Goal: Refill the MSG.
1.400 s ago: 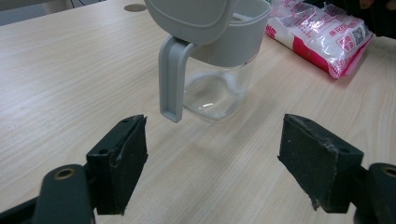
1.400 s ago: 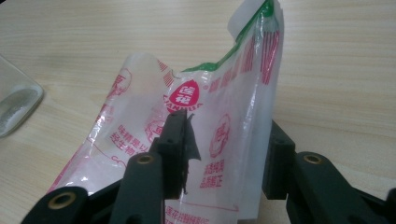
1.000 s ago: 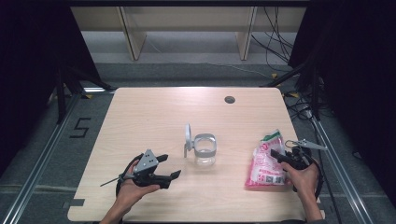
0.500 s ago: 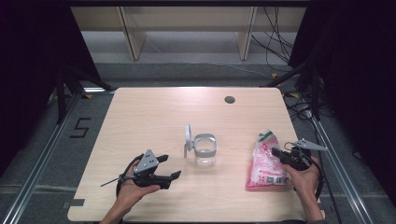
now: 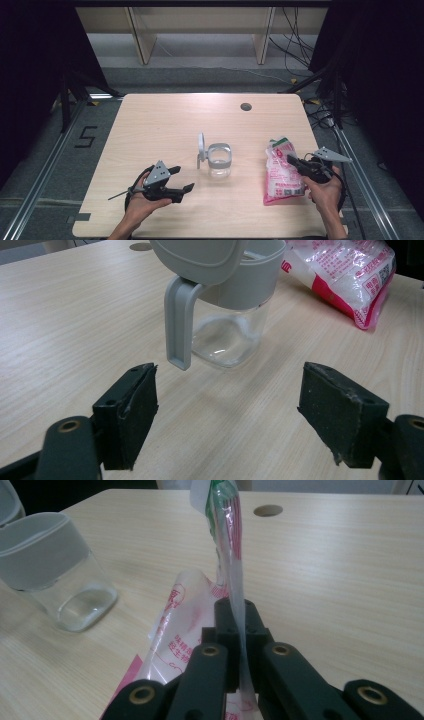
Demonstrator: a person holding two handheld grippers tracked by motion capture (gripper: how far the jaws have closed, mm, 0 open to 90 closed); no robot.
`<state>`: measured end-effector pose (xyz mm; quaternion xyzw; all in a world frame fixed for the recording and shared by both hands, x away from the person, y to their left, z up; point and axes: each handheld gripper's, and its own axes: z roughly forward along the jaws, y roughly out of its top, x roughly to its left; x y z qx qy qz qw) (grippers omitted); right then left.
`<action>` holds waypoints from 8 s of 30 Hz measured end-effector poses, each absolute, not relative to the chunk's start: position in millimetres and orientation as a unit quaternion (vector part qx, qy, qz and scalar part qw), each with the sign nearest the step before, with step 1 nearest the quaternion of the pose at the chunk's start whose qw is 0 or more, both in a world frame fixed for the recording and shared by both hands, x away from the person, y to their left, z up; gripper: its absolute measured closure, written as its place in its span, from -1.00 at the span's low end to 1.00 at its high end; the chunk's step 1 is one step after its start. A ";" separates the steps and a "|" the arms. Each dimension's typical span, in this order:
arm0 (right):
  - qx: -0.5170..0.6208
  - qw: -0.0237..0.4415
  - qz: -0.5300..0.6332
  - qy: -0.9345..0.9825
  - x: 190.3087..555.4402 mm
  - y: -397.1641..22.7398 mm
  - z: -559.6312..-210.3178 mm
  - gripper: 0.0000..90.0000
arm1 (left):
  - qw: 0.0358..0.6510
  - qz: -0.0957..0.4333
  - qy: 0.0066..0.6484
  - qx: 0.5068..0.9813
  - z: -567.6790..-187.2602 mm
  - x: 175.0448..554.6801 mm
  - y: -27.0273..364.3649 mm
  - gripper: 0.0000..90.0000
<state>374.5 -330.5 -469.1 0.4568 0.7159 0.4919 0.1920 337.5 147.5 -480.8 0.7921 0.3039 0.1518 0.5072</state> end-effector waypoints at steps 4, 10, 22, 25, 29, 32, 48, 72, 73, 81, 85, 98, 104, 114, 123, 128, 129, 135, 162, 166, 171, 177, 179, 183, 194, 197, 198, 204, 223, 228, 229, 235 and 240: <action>0.452 0.188 0.499 0.715 371.1 -325.7 -462.2 1.00 | 0.507 0.156 0.293 0.795 -480.6 338.5 147.9 -0.50; 0.448 0.190 0.512 0.708 366.7 -318.3 -454.9 1.00 | 0.508 0.153 0.293 0.795 -480.9 338.1 147.2 -0.50; 0.412 0.190 0.523 0.721 359.4 -295.2 -432.8 1.00 | 0.509 0.146 0.302 0.793 -483.0 335.3 144.1 -0.49; 0.410 0.193 0.522 0.723 357.2 -290.9 -429.7 1.00 | 0.512 0.147 0.303 0.790 -483.6 334.5 142.4 -0.49; 0.388 0.199 0.534 0.724 353.4 -282.5 -420.1 1.00 | 0.512 0.145 0.302 0.791 -483.6 333.6 141.0 -0.49; 0.365 0.223 0.542 0.723 352.9 -277.2 -414.8 1.00 | 0.514 0.142 0.299 0.791 -484.5 332.6 138.2 -0.49; 0.344 0.222 0.557 0.722 359.6 -263.6 -391.5 1.00 | 0.509 0.107 0.281 0.807 -491.4 325.0 108.6 -0.48; 0.303 0.221 0.586 0.718 357.9 -220.7 -348.8 1.00 | 0.518 0.107 0.263 0.807 -497.4 331.3 22.5 -0.37; 0.303 0.221 0.586 0.718 357.9 -220.7 -348.8 1.00 | 0.519 0.110 0.272 0.803 -498.5 332.6 20.0 -0.37; 0.282 0.222 0.593 0.721 357.8 -211.7 -343.8 1.00 | 0.530 0.119 0.273 0.794 -501.0 340.4 -1.0 -0.31; 0.284 0.213 0.593 0.723 355.8 -207.1 -344.8 1.00 | 0.544 0.122 0.284 0.780 -500.1 337.0 -14.0 -0.27; 0.283 0.207 0.590 0.727 355.9 -201.0 -349.0 1.00 | 0.570 0.132 0.298 0.754 -501.2 331.1 -24.5 0.12; 0.274 0.216 0.589 0.729 358.4 -200.5 -349.7 1.00 | 0.573 0.153 0.296 0.749 -498.8 330.5 -26.0 0.44; 0.293 0.212 0.583 0.727 365.5 -200.9 -348.8 1.00 | 0.585 0.169 0.318 0.726 -502.0 328.1 -41.6 0.74; 0.297 0.226 0.571 0.732 376.9 -195.9 -343.6 1.00 | 0.601 0.167 0.329 0.709 -501.6 333.4 -47.3 0.76; 0.296 0.219 0.563 0.740 384.0 -188.8 -344.4 1.00 | 0.606 0.163 0.334 0.703 -502.7 335.3 -49.9 0.76; 0.301 0.223 0.562 0.737 383.7 -187.2 -344.6 1.00 | 0.607 0.159 0.338 0.701 -502.5 334.9 -50.9 0.76; 0.292 0.234 0.548 0.748 387.0 -183.3 -343.0 1.00 | 0.618 0.149 0.338 0.695 -501.2 336.9 -55.7 0.76; 0.291 0.230 0.537 0.758 395.1 -169.7 -348.8 1.00 | 0.619 0.154 0.335 0.693 -502.2 342.4 -62.2 0.77; 0.286 0.238 0.536 0.758 397.1 -168.3 -349.3 1.00 | 0.619 0.152 0.335 0.694 -502.0 343.0 -62.9 0.77; 0.289 0.235 0.532 0.761 398.2 -165.5 -350.9 1.00 | 0.622 0.149 0.336 0.691 -502.4 344.5 -64.0 0.77; 0.289 0.238 0.529 0.762 399.7 -162.7 -352.2 1.00 | 0.611 0.153 0.328 0.704 -502.1 345.8 -61.5 0.77; 0.288 0.241 0.527 0.763 400.4 -162.6 -352.6 1.00 | 0.624 0.145 0.336 0.691 -501.9 345.1 -63.8 0.77; 0.288 0.240 0.529 0.762 401.1 -161.5 -353.0 1.00 | 0.615 0.148 0.329 0.701 -501.7 346.4 -62.2 0.77; 0.286 0.237 0.518 0.770 400.5 -157.9 -353.8 1.00 | 0.620 0.144 0.328 0.698 -501.8 347.9 -64.3 0.77; 0.287 0.236 0.518 0.771 401.1 -157.9 -354.3 1.00 | 0.630 0.138 0.334 0.687 -501.4 347.3 -66.4 0.77; 0.285 0.235 0.522 0.769 401.3 -157.4 -354.8 1.00 | 0.630 0.138 0.333 0.688 -501.5 347.5 -66.6 0.77; 0.285 0.236 0.521 0.769 401.2 -157.3 -354.8 1.00 | 0.631 0.138 0.330 0.688 -501.0 347.3 -66.7 0.77; 0.287 0.242 0.521 0.767 402.8 -153.1 -359.5 1.00 | 0.632 0.136 0.332 0.687 -502.5 347.6 -67.0 0.77; 0.283 0.238 0.516 0.773 404.0 -153.0 -360.7 1.00 | 0.634 0.133 0.332 0.686 -502.3 347.4 -67.6 0.77; 0.285 0.238 0.515 0.773 403.7 -152.8 -360.6 1.00 | 0.633 0.134 0.332 0.686 -502.3 347.3 -67.5 0.77; 0.288 0.235 0.512 0.775 401.7 -150.9 -360.3 1.00 | 0.639 0.130 0.329 0.683 -501.6 346.9 -67.3 0.77; 0.283 0.233 0.518 0.773 402.5 -150.5 -360.9 1.00 | 0.636 0.132 0.331 0.685 -500.8 346.1 -67.2 0.77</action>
